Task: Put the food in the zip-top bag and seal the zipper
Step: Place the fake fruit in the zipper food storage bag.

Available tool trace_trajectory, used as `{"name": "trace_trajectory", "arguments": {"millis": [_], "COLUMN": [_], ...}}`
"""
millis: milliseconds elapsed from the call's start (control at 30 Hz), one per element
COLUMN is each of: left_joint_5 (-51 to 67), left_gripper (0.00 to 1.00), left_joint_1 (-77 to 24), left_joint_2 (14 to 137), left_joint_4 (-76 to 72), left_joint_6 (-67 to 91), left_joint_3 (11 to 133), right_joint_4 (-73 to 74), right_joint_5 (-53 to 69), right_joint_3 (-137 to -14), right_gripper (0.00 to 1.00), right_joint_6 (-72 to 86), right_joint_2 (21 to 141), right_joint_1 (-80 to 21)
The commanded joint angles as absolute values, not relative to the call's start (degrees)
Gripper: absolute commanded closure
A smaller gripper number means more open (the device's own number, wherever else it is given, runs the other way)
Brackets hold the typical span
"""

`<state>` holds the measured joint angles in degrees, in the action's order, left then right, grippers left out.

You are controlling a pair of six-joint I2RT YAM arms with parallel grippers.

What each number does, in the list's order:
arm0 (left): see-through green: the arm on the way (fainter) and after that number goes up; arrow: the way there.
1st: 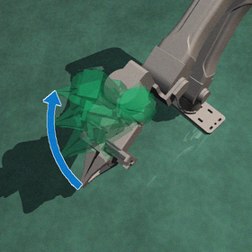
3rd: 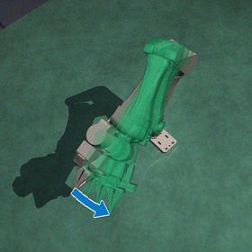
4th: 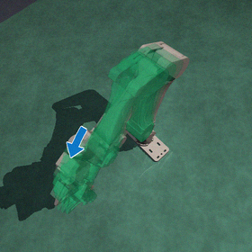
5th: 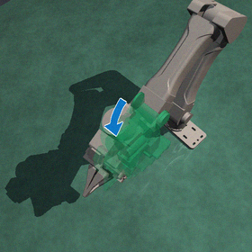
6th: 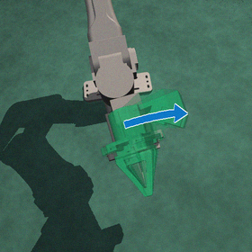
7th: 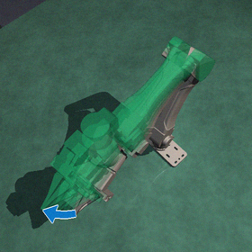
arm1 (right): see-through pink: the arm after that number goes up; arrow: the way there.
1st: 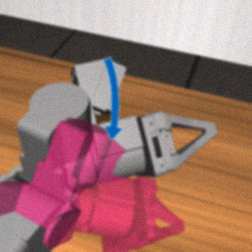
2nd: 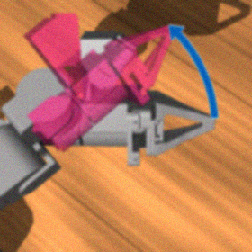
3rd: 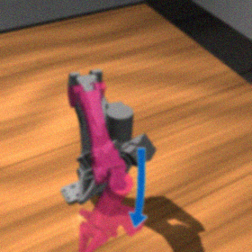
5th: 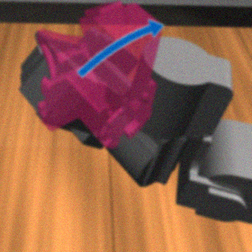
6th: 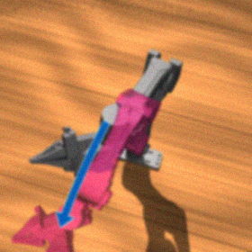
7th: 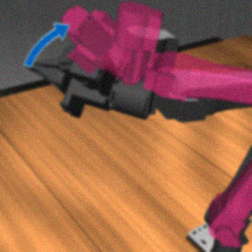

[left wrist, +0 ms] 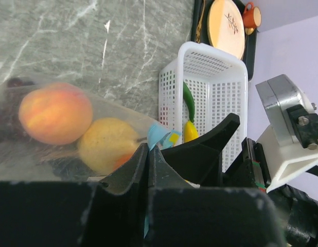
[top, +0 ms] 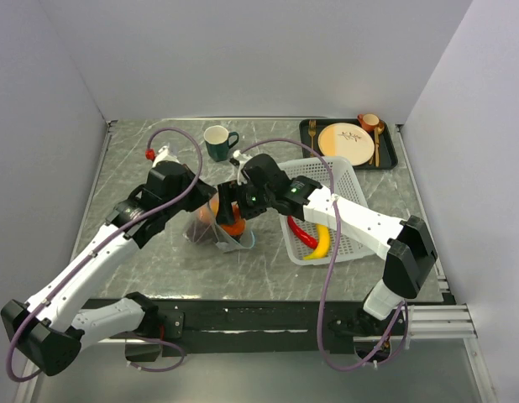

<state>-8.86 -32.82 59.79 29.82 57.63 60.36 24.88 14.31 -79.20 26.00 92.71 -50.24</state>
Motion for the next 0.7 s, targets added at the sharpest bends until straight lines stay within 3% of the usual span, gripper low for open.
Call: {"name": "trace_trajectory", "arguments": {"millis": [0, 100, 467, 667], "left_joint_5": [-12.91, -14.06, -13.89, -7.85], "left_gripper": [0.89, 0.81, 0.82, 0.66], "left_joint_1": [-32.96, -32.87, -32.96, -32.96], "left_joint_2": [56.34, 55.37, 55.63, 55.63], "left_joint_4": [29.09, 29.18, 29.71, 26.11], "left_joint_6": [57.30, 57.22, 57.48, 54.15], "left_joint_3": [63.37, 62.75, 62.14, 62.14], "right_joint_4": [25.58, 25.49, 30.30, 32.34], "right_joint_5": [12.13, 11.51, -2.36, -3.61], "right_joint_3": [-80.77, -79.72, -74.98, -67.52], "right_gripper": [0.07, 0.00, 0.00, 0.01], "right_joint_6": [23.47, 23.73, 28.21, 31.11], "right_joint_2": [88.69, 87.28, 78.05, 74.45], "right_joint_1": [-50.45, -50.10, -47.38, -46.06]}}
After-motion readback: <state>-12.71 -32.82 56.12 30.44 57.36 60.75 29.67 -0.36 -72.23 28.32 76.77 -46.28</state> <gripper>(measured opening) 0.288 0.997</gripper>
